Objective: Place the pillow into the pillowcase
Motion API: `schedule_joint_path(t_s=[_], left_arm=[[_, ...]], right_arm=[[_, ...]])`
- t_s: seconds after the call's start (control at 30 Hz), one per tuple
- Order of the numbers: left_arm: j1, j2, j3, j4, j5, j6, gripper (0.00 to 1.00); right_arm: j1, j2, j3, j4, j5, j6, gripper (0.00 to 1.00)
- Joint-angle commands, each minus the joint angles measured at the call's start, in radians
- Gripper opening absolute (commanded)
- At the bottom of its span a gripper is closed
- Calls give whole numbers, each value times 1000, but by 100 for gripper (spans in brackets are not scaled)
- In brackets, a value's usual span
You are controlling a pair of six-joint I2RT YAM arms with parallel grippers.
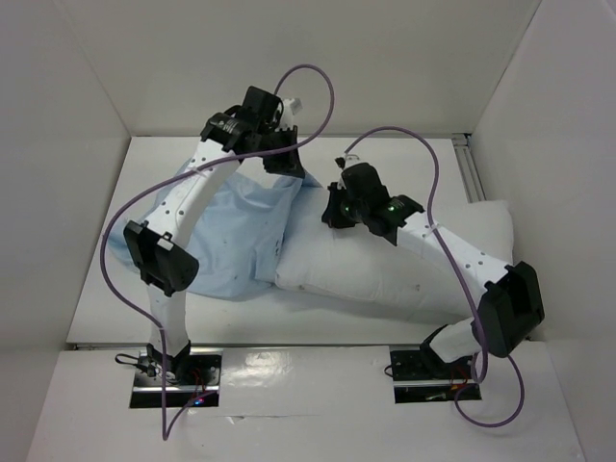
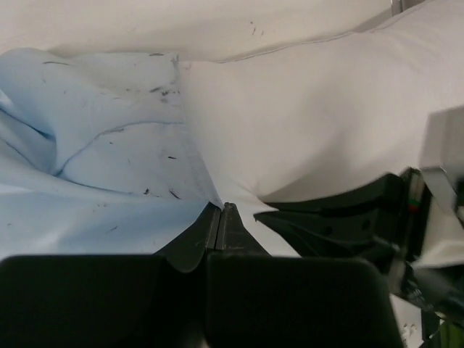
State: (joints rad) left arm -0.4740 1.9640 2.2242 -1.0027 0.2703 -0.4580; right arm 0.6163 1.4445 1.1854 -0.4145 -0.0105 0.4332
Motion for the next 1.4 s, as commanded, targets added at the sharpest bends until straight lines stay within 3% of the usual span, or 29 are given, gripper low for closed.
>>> schedule_joint_path(t_s=[0.0, 0.3, 0.5, 0.73, 1.0, 1.07, 1.1, 1.13, 1.17, 1.2, 1.23, 1.37], left_arm=[[-5, 61, 22, -2, 55, -24, 0], [-5, 69, 86, -43, 118, -15, 0], [-5, 7, 43, -65, 159, 5, 0], [-5, 61, 43, -4, 168, 5, 0], [15, 217, 101, 65, 196, -27, 2], [15, 201, 65, 65, 161, -16, 23], [15, 188, 51, 65, 150, 2, 40], [24, 164, 39, 65, 150, 15, 66], [25, 153, 29, 44, 109, 37, 76], [25, 144, 29, 23, 83, 51, 93], [25, 144, 43, 0, 51, 62, 100], [47, 18, -7, -56, -127, 68, 100]], right_arm=[[26, -85, -15, -21, 14, -8, 0], [102, -203, 69, -37, 37, -40, 0], [102, -90, 166, -9, 205, -161, 0], [19, 106, 195, 118, 122, -208, 0], [10, 114, 86, 233, 110, -142, 0], [10, 105, 77, 220, 110, -142, 0], [-4, 105, 65, 208, 110, -142, 0], [-4, 105, 65, 207, 93, -142, 0], [-15, 105, 56, 207, 77, -142, 0], [-26, 105, 46, 207, 66, -142, 0], [-26, 96, 46, 197, 57, -142, 0], [-44, 77, 16, 197, 47, -131, 0]])
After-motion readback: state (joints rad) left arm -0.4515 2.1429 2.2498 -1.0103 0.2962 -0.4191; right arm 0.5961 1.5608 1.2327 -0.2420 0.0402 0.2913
